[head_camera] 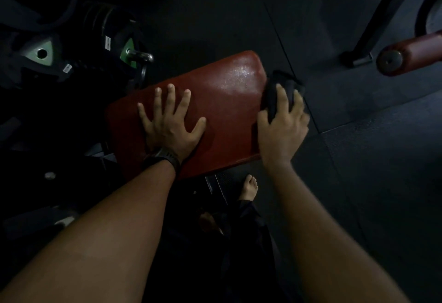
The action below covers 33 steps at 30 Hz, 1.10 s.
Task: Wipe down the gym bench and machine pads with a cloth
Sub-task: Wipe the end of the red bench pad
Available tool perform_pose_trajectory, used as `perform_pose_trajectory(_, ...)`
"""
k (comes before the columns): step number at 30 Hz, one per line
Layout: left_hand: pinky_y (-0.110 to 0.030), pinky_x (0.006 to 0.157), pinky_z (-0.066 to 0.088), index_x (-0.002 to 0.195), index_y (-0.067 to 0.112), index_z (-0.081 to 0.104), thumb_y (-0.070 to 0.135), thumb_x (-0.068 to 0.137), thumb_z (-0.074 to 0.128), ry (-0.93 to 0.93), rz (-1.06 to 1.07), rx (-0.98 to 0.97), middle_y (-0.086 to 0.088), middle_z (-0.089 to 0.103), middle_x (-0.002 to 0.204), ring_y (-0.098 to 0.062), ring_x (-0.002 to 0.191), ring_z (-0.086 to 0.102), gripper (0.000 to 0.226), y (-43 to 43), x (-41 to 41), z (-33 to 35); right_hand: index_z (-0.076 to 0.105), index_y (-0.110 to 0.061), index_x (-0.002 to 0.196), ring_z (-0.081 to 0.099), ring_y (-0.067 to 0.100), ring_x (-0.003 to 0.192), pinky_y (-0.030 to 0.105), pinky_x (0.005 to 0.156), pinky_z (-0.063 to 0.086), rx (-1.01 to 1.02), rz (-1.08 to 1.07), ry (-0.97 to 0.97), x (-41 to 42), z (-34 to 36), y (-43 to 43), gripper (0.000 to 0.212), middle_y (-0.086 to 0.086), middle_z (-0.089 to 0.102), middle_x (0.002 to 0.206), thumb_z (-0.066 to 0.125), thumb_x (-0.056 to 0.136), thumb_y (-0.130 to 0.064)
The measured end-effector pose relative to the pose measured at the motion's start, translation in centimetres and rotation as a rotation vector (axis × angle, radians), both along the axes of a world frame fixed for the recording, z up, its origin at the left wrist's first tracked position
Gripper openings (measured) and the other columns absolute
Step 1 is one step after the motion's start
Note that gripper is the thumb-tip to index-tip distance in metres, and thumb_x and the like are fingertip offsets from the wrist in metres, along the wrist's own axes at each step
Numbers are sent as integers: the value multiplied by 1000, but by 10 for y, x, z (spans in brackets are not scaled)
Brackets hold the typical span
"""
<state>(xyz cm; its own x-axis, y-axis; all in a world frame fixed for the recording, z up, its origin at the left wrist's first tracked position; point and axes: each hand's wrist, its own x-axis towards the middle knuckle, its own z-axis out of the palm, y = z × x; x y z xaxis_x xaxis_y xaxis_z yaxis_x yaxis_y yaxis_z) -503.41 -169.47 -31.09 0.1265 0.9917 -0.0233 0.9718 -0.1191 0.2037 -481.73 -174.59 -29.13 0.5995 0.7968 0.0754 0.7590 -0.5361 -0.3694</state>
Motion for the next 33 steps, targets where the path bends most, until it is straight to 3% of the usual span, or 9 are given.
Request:
perform_pose_trajectory(5,-68,119,7,156,33,35,70,87,39,-3,5,6,-5,25,167,-30,156,14,78,0,0,-1,49,-30,144,51,31,108,47,86,51,8,-29,23,-62,-2,-26,60,13,41,152,62,86,-34)
perform_pose_trajectory(10,-68,119,9,156,34,36,67,87,37,-21,7,12,-5,26,167,-30,155,17,76,1,-2,-1,50,-32,146,50,34,113,41,84,48,-1,629,-143,-58,10,22,58,11,39,154,58,89,-42)
perform_pose_trajectory(12,-68,119,9,155,34,37,66,87,39,-29,14,25,-4,27,166,-30,155,18,75,1,-1,-1,44,-36,150,49,36,119,45,88,49,-40,753,-216,-36,12,52,62,9,35,158,61,90,-41)
perform_pose_trajectory(16,-65,121,5,155,34,38,66,88,39,-41,24,1,-3,26,167,-28,156,15,74,1,0,0,33,-36,154,50,34,117,46,91,46,-51,189,-51,-22,11,48,66,9,28,161,56,93,-42)
perform_pose_trajectory(18,-66,120,5,154,33,39,64,89,40,-54,21,15,-4,28,166,-29,155,17,73,1,-1,0,36,-32,153,51,33,114,46,92,48,-42,70,-37,-45,9,26,65,13,31,159,57,92,-39)
perform_pose_trajectory(22,-66,120,6,155,27,40,55,90,40,-93,27,30,-5,31,165,-29,155,20,71,2,-2,-2,38,-30,152,50,30,106,41,86,50,-49,236,58,-91,14,3,67,14,29,157,59,90,-43)
perform_pose_trajectory(27,-64,122,7,155,20,40,49,85,38,-108,42,40,-1,30,165,-25,155,19,75,2,-2,-2,42,-34,152,52,35,112,44,87,52,15,802,-75,-64,10,64,64,11,31,162,62,92,-43)
perform_pose_trajectory(29,-62,122,4,155,21,40,53,86,40,-102,51,37,-1,31,165,-25,155,19,76,3,0,-2,35,-37,155,51,35,118,45,90,49,-39,737,-104,-45,11,84,66,8,26,164,59,94,-42)
perform_pose_trajectory(33,-61,122,2,155,21,40,54,87,43,-102,47,30,-2,31,165,-25,155,18,75,4,0,-2,34,-31,155,46,34,123,45,97,45,-31,268,-33,-48,11,73,68,12,29,161,59,93,-38)
